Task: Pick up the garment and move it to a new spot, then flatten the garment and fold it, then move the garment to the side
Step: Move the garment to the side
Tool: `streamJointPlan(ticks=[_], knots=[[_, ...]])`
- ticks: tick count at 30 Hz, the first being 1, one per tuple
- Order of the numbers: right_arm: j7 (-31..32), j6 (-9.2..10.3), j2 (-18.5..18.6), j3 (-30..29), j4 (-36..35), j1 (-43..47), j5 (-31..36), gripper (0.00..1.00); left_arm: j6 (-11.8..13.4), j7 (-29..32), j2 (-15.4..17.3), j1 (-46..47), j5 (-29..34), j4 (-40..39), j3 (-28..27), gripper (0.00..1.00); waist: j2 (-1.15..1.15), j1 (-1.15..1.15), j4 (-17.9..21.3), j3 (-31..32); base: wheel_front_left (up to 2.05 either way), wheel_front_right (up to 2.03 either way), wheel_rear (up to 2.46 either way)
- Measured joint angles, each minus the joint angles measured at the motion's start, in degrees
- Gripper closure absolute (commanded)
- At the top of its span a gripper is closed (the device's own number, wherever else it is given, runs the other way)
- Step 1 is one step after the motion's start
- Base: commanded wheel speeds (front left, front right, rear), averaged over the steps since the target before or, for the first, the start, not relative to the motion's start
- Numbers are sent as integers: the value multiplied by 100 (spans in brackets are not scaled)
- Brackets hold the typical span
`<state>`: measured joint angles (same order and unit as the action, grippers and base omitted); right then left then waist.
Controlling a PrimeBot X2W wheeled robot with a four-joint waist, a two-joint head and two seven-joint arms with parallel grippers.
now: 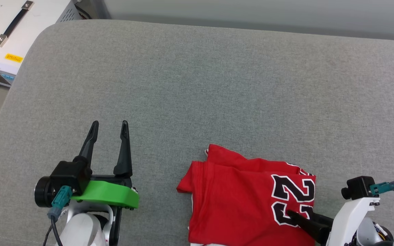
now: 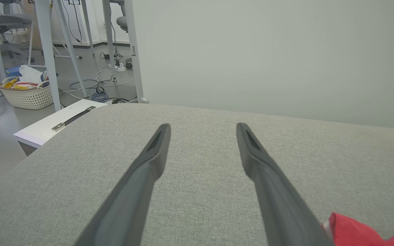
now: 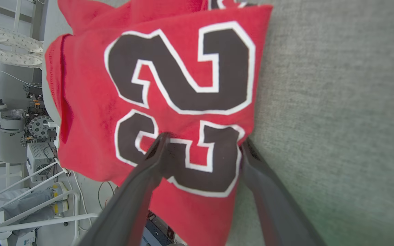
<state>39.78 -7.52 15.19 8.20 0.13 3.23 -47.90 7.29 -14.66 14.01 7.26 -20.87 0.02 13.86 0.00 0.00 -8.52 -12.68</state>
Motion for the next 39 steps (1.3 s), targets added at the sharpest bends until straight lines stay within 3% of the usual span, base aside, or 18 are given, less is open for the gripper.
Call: streamJointPlan(ticks=[3, 4, 5, 6, 14, 22, 32, 39], knots=[[86, -1, -26, 91, 145, -73, -19, 0, -55, 0, -42, 17, 32, 35, -48, 0, 0, 0, -13, -26, 0, 0, 0], [97, -2, -33, 113, 182, -99, -19, 42, -58, 0, -58, 23, 37, 44, -63, 0, 0, 0, -13, -33, 0, 0, 0], [126, -3, -54, 127, 216, -123, -27, 64, -92, 0, -83, 30, 51, 57, -77, 0, 0, 0, -12, -39, 0, 0, 0], [133, -4, -74, 131, 246, -153, -40, 100, -107, 0, -105, 40, 67, 73, -83, 0, 0, 0, -10, -42, 0, 0, 0], [46, -3, -68, 248, 246, -274, -29, 100, -200, 0, -163, 40, 124, 199, -176, 0, 0, 0, 24, 105, 0, 0, 0], [-12, -2, 209, 376, 157, -338, 234, 100, -233, 0, -136, -172, 134, 260, -305, 0, 0, 0, 239, 471, 0, 0, 0], [13, -1, 826, -23, 192, -520, 812, 100, -256, 0, -68, -280, 171, 90, -281, 0, 0, 0, 1039, 615, 0, 0, 0], [-137, -1, 943, -5, 307, -1123, 805, 100, -287, 97, 69, -52, 276, -121, -207, 0, 0, 0, 1793, 436, 0, 0, 0]])
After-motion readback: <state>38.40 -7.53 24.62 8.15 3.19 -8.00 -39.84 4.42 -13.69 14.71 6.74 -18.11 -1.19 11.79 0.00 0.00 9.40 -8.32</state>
